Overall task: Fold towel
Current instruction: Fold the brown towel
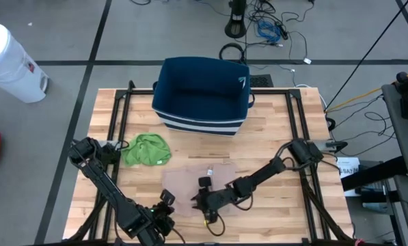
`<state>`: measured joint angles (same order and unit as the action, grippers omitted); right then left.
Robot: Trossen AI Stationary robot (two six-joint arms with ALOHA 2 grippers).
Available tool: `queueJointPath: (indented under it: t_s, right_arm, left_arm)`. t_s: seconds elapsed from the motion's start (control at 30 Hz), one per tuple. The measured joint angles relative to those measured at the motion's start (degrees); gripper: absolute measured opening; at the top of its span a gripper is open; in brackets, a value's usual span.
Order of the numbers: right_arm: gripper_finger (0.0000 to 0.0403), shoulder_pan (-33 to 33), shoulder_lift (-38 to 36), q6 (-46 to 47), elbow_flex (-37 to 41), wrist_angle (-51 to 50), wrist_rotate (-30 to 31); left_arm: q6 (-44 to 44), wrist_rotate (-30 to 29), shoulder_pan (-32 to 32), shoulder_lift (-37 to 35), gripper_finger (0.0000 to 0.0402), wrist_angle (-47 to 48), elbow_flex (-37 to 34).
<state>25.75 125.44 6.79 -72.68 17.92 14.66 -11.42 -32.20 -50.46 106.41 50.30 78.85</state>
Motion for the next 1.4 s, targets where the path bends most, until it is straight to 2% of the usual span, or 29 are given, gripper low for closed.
queueJointPath:
  t_s: [0.27,0.47,0.73,0.9,1.1,1.17,1.4]
  right_arm:
    - [0.0134,-1.45,1.87,1.88,-1.65,-2.67,0.12]
    - [0.0135,-0.77,0.57,-1.49,-1.52,-2.73,0.04]
    - [0.0159,1.49,-3.71,-4.14,-1.45,-5.08,0.17]
    - [0.0166,0.91,-6.26,-4.37,-1.45,-7.39,0.6]
    - [0.0157,-1.3,-6.88,-6.0,-1.49,-7.9,3.16]
    - [0.0154,-3.1,-6.86,-6.21,-1.5,-6.94,2.24]
    - [0.0151,-10.23,-6.48,-5.92,-1.52,-1.59,-9.89]
  left_arm:
    - [5.37,-3.13,-0.04,-0.02,0.0,-0.89,4.86]
    - [8.98,-3.06,0.17,-0.04,0.0,-0.25,7.3]
    - [5.49,1.63,0.63,-0.04,0.0,2.08,5.41]
    - [4.17,6.95,1.09,-0.04,0.0,-2.77,2.55]
    - [3.99,7.36,0.04,-0.04,0.0,-7.28,1.92]
    - [3.88,7.41,-0.04,0.35,0.0,-8.12,1.92]
    - [2.69,10.19,0.62,5.74,0.0,-7.69,1.86]
